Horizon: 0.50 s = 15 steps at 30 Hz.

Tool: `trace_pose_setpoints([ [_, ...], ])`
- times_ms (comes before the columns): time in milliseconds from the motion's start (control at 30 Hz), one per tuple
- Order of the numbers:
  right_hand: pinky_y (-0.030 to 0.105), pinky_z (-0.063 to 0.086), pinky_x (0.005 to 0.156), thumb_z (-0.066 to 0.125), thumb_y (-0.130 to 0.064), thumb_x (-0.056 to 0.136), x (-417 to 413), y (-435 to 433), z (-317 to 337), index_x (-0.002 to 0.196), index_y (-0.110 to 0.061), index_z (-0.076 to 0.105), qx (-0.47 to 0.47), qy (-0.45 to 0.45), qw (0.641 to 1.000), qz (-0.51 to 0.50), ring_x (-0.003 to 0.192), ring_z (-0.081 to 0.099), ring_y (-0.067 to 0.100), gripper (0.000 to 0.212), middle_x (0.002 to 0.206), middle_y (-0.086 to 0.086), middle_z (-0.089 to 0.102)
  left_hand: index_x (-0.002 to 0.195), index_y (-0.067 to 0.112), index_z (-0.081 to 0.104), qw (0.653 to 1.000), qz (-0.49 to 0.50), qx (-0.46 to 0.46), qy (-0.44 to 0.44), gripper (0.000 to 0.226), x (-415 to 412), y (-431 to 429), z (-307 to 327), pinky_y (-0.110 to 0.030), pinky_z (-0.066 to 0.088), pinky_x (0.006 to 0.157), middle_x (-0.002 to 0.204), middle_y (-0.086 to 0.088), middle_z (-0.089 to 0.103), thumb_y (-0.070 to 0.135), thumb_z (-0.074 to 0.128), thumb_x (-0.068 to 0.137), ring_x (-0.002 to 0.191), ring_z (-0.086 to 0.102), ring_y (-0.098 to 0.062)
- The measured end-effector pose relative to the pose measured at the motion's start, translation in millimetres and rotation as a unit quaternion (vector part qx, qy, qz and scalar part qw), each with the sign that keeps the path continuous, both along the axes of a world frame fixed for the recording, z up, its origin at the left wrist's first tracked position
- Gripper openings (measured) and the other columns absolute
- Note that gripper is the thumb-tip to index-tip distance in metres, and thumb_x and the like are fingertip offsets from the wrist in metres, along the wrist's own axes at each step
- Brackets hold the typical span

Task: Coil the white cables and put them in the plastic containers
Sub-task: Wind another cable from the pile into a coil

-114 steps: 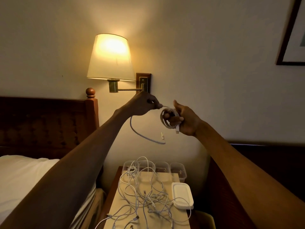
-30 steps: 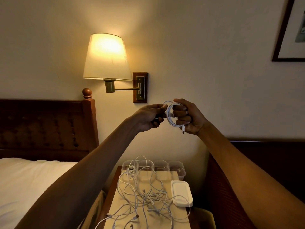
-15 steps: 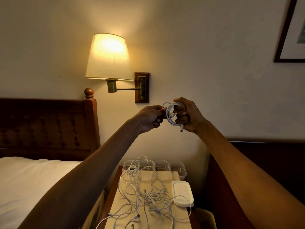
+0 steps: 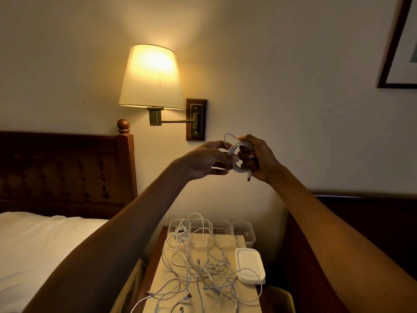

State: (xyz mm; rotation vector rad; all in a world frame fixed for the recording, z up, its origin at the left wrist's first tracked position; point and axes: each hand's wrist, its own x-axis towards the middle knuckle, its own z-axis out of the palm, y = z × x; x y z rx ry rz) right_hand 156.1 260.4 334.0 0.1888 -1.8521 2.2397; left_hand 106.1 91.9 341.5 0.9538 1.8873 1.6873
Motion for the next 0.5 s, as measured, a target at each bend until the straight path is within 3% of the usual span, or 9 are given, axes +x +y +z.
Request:
trace_pose_setpoints([
  [167,0.018,0.027,0.037,0.047,-0.028,0.097,-4.1,0.3,-5.8,0.066,-0.013,0.044,0.001,-0.003,1.0,0.003,0.036,0.026,0.006,0.035,0.045,-0.004,0.034,0.12,0.009,0.06,1.0,-0.017,-0.004,-0.011,0.04,-3.1,-6.0,6.7,-0.033,0.058,0.077,0.102,-0.015,0.07,-0.001,0.071,0.084,0.092,0.067,-0.025],
  [267,0.017,0.027,0.037,0.046,-0.027,0.098,-4.5,-1.0,-5.5,0.065,-0.015,0.045,0.005,0.009,1.0,0.001,0.038,0.026,0.006,0.035,0.047,-0.004,0.033,0.131,0.014,0.052,1.0,-0.02,-0.022,-0.006,0.055,-7.3,-11.0,10.2,-0.036,0.057,0.08,0.109,-0.023,0.069,-0.003,0.072,0.083,0.09,0.068,-0.026],
  [367,0.016,0.027,0.037,0.045,-0.026,0.099,-3.6,-2.6,-2.9,0.063,-0.016,0.043,0.012,0.013,1.0,0.005,0.039,0.027,0.006,0.038,0.049,-0.004,0.034,0.138,0.016,0.047,0.997,0.0,-0.071,0.037,0.066,-9.3,-18.3,16.3,-0.032,0.057,0.073,0.11,-0.022,0.07,-0.003,0.074,0.081,0.083,0.071,-0.022],
  [500,0.017,0.03,0.04,0.046,-0.028,0.1,-7.6,-11.2,-2.4,0.066,-0.014,0.047,0.07,0.007,0.997,-0.032,0.042,0.031,0.007,0.037,0.051,-0.002,0.038,0.144,0.01,0.043,0.98,0.044,-0.16,0.111,0.073,-7.2,-23.4,24.8,-0.029,0.056,0.066,0.096,-0.016,0.074,-0.003,0.075,0.08,0.078,0.073,-0.02],
])
